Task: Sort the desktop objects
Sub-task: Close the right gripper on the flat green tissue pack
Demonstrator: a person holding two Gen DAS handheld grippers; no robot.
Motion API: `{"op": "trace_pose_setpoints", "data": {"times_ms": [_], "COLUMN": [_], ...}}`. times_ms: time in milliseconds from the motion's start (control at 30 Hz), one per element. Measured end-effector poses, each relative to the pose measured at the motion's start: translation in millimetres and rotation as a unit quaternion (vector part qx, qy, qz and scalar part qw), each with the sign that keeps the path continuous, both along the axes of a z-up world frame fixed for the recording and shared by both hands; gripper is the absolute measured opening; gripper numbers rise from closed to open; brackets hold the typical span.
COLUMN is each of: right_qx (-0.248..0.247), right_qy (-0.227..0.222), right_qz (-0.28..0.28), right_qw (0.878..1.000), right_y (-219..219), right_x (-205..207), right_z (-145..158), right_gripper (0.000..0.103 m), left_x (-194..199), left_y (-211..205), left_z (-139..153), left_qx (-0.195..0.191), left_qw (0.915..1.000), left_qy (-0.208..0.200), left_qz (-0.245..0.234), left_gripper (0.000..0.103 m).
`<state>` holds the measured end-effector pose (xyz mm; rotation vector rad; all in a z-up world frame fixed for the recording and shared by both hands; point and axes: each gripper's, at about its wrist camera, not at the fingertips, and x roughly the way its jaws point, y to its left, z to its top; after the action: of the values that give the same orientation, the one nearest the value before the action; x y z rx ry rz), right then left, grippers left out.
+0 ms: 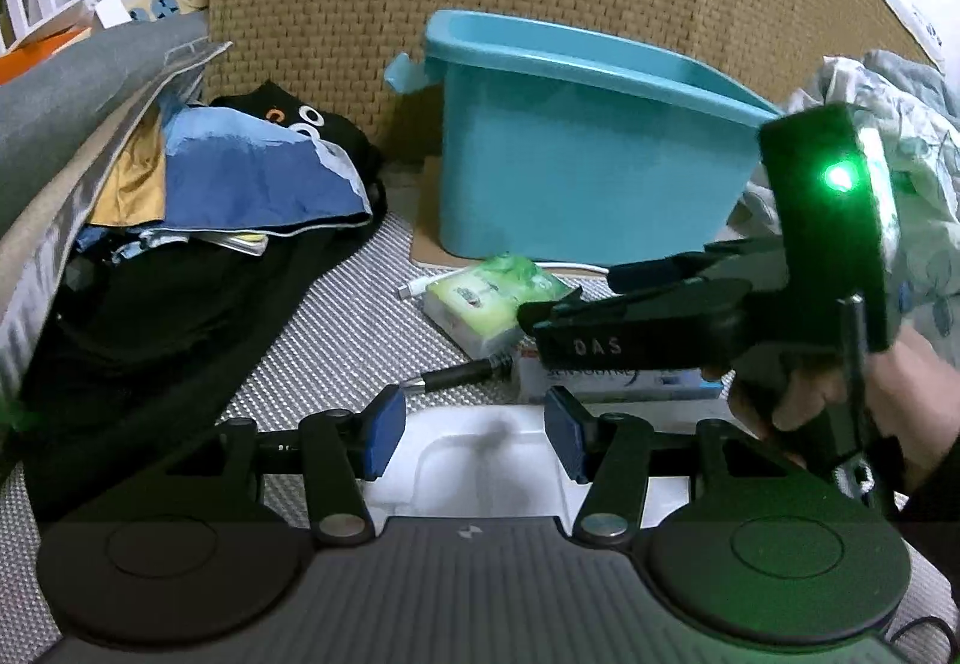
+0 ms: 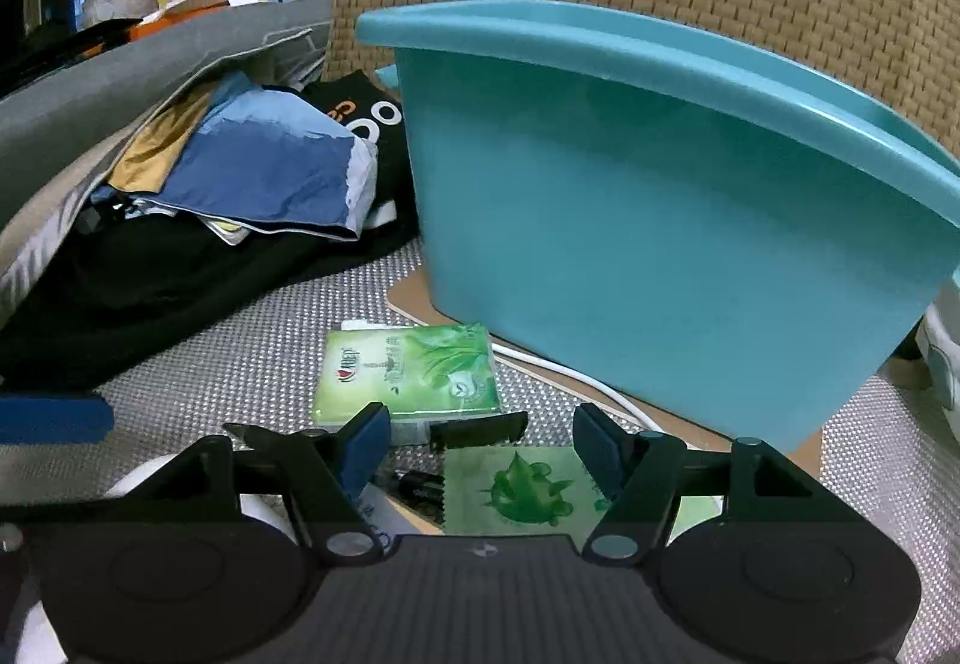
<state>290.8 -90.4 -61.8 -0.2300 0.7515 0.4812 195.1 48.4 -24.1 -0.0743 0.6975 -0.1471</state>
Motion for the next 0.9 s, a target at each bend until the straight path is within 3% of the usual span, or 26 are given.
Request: {"op": "trace_pose_setpoints", "data": {"times_ms": [67,367,700,900], "right_qx": [0.0,-0.017,-0.019,-0.018], "right_qy": [0.005,0.001,0.019,0.021], "right_qz": [-0.001,0.029,0.047,0.044], "right_qw": [1.0,0.999,0.999,0.999], "right_y": [0,3,7,6], "right_x": [3,7,12,12], "right_z": [-2,-6,-13,-12], "right_gripper": [0.071,0.07,0.045,0.044], "left_x": [-1,-1,0,-1], "left_y": [-1,-5,-3,-2], "left_z": [0,-1,0,0], "left_qx": [0.001,0.004,-0.011,-0.015], "left_qw": [1.0,1.0,0.9999,0.9999], "left_qy": [-0.001,0.001,0.005,0.005], "left_qz": [-0.002,-0.008,-0.007,-0.005], "left_gripper": [0.06,0.06,0.064,0.064]}}
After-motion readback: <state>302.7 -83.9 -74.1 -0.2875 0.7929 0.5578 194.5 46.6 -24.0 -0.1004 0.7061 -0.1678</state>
